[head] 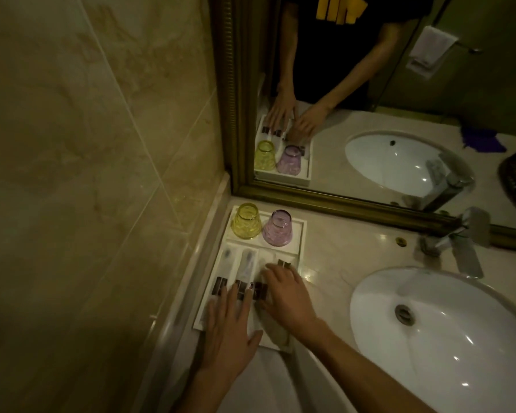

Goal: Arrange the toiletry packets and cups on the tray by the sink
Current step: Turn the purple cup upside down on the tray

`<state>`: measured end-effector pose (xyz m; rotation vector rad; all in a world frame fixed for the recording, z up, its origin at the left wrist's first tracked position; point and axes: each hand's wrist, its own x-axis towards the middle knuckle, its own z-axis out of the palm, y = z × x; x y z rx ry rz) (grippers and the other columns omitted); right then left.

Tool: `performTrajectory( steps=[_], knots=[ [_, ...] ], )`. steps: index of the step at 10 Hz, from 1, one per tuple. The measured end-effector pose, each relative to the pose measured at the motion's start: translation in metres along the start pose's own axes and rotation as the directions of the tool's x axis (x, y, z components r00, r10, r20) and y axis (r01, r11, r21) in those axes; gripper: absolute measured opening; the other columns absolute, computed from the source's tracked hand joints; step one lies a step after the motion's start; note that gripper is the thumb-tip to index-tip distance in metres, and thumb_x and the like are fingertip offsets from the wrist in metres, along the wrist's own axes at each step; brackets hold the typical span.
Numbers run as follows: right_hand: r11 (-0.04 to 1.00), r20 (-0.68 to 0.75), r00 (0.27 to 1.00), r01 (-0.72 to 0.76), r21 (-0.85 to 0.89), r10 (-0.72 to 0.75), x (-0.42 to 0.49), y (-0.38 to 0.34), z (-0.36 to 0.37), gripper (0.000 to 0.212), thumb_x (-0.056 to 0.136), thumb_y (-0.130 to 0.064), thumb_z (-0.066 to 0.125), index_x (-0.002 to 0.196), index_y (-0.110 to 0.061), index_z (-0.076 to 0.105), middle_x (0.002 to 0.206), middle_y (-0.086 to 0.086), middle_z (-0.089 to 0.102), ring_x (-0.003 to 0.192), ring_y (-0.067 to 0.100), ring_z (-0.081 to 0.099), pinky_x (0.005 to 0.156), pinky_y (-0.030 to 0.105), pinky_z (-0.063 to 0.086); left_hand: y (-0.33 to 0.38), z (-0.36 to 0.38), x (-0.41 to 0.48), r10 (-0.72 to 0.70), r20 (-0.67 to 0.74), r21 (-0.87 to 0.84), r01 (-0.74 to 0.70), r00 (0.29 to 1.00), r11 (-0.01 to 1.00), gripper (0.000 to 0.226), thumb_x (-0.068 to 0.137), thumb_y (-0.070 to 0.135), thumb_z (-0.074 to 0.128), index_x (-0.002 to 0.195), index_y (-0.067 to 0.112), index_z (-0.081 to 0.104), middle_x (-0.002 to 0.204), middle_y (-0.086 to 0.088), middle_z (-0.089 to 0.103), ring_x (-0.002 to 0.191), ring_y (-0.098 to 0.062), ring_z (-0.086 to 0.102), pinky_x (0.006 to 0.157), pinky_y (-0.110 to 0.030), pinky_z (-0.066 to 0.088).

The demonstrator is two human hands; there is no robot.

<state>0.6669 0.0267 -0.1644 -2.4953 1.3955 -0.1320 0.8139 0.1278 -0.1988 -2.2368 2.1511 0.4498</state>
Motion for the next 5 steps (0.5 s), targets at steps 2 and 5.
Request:
performTrajectory(
  steps=[2, 5],
  knots=[
    [0.996, 0.045, 0.999, 0.004, -0.084, 0.000, -0.016, -0.007, 0.015, 0.056, 0.081, -0.044, 0.065, 0.130, -0.018, 0.059, 0.134, 0.004, 0.059, 0.126, 0.027, 0.055, 0.118, 0.044, 0.027, -0.006, 0.005, -0.001, -0.008, 0.045, 0.028, 0.006, 0.999, 1.000, 0.088, 0.089, 0.072, 0.024, 0.158, 0.028, -0.007, 0.168, -0.005, -0.012, 0.154, -0.032, -0.012, 0.123, -0.053, -0.001],
    [0.964, -0.040, 0.964, -0.260, 0.051, 0.262, -0.023, 0.012, -0.008, 0.063, 0.092, -0.052, 0.059, 0.147, -0.027, 0.042, 0.159, -0.001, 0.037, 0.148, 0.021, 0.033, 0.121, 0.057, 0.017, -0.003, -0.030, 0.004, -0.002, -0.048, -0.004, 0.001, 0.999, 1.000, 0.085, 0.091, 0.067, 0.031, 0.159, 0.025, 0.005, 0.169, -0.011, 0.000, 0.154, -0.035, 0.001, 0.123, -0.055, 0.009]
  ],
)
